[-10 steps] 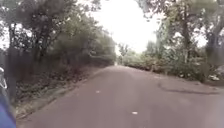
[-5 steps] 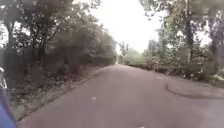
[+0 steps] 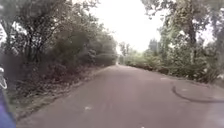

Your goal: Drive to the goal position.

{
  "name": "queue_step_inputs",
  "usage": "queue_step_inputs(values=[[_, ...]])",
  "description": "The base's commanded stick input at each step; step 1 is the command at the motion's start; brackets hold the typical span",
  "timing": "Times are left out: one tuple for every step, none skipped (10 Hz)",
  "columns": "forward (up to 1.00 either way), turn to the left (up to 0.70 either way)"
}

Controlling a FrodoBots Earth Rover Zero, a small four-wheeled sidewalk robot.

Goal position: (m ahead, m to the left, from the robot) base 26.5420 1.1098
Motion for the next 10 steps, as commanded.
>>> queue_step_inputs(values=[[0.7,-0.01],[0.7,-0.01],[0.7,-0.01],[0.7,-0.01],[0.7,-0.01],[0.7,-0.01],[0.7,-0.01],[0.7,-0.01],[0.7,-0.01],[0.7,-0.01]])
